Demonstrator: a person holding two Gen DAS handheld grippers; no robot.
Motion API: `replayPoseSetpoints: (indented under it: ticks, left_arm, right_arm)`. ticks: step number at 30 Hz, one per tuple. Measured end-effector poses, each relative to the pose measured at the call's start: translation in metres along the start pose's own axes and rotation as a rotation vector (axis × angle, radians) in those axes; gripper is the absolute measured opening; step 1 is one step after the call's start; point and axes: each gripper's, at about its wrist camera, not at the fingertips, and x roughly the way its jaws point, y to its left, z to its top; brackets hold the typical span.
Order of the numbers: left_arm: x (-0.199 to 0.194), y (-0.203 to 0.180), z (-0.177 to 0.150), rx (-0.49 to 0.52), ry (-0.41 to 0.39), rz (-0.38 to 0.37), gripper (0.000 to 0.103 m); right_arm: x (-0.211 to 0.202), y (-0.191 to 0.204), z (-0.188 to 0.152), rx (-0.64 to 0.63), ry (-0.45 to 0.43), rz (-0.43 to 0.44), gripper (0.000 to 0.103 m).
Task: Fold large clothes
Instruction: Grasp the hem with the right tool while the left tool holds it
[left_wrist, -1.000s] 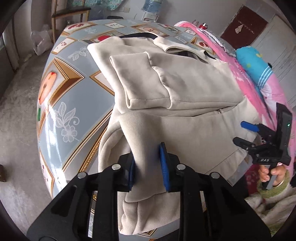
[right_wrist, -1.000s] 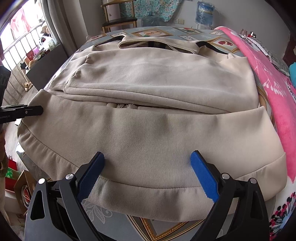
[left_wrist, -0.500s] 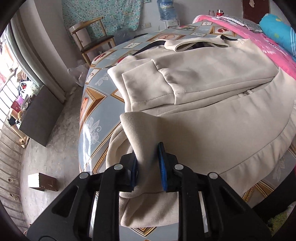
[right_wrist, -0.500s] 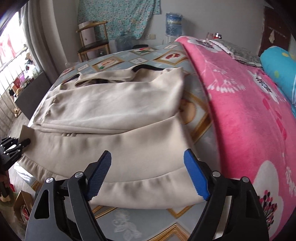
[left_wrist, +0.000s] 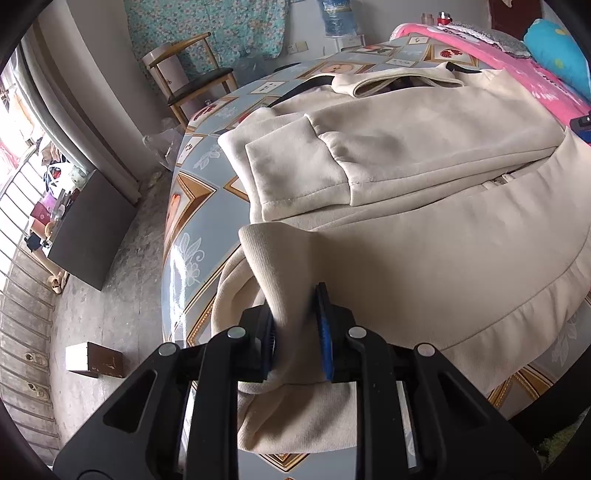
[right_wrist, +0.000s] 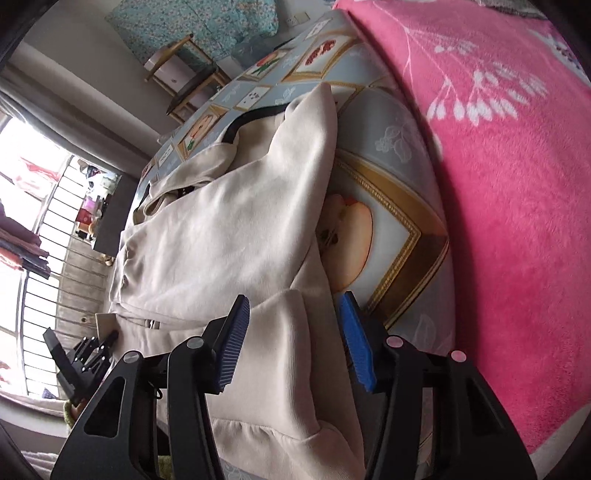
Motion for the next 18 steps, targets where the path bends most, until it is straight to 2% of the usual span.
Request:
replayPoseSetpoints:
  ticks: [8,13,18]
  left_arm:
    - [0.001,0.004,0.001,-0.024,0.014,-0.028,0.019]
    - [0.001,0.004,0.001,-0.021,0.014,-0.027,0.019]
    - [0.001,0.003,0.001,-0.017,0.016,-0.023,0.019]
  right_arm:
    - [-0.015,0.008,-0.033,-0.073,0.046,0.077,0.05]
    - [0.0,0.003,-0.022,-0.061,0.082,0.11,0.05]
    - [0.002,-0.005,-0.011,-0.04,0.077,0.141,0.048]
